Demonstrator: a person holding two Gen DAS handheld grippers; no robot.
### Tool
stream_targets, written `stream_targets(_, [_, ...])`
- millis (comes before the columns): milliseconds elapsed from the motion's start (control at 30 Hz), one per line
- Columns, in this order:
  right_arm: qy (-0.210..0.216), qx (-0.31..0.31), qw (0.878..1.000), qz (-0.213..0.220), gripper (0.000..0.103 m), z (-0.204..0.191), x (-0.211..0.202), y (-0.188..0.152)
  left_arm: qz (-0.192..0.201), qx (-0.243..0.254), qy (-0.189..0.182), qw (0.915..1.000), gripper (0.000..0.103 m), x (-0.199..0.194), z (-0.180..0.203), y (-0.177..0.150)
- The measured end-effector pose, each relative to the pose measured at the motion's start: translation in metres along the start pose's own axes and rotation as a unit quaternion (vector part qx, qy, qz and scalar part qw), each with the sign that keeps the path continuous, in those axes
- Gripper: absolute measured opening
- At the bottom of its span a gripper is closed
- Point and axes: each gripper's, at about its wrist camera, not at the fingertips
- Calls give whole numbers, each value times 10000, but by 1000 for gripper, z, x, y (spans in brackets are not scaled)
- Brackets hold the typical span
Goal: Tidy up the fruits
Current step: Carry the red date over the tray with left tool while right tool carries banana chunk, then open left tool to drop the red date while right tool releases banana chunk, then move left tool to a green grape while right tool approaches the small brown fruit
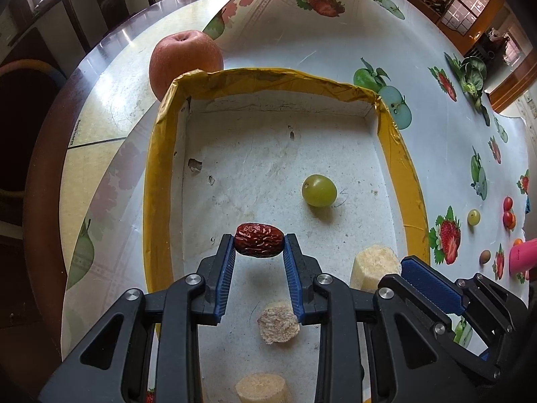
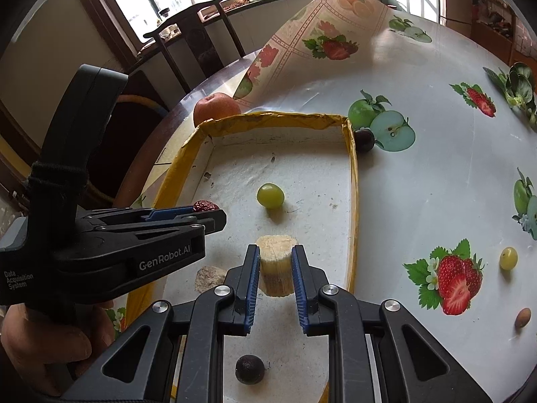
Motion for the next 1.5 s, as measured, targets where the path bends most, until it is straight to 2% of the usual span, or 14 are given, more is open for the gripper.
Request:
stream_targets(333, [-25,-6,9999,-107,19,6,13,5,-140,133,294,9994,27,14,6,1])
stream_targets(400, [25,65,9999,-128,24,8,14,6,-162,129,296,9993,28,14,6,1])
stream_targets(467, [52,136,9998,-105,24,10,13,5,-201,122,295,9993,36,13,6,2])
stream_targets(500, [65,157,9998,-107,28,10,13,5,-209,118,291,9993,44,14,9,5])
stream_targets(567, [93,178,9998,-88,35,10,11,4,-179,100,293,9994,51,11,11,6])
stream_targets(633, [109,187,9998,-31,41,9,6,3,-147,63,339,9993,65,7,9,6])
stream_targets(1033, [44,330,9987,393,41,10,-47,-13,-40,50,207,9998,65,-16,10,-1])
stream_targets(1500, [-470,1007,9904,821,41,61,-126,-66,220,495,-288,9981,65,-59,70,-13])
Point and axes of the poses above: each gripper's, at about its wrist camera, not at the fingertips, and x roughly the way its jaws point, z to its right, y to its top, and after that the axes turned 15 degrees about y, right-handed
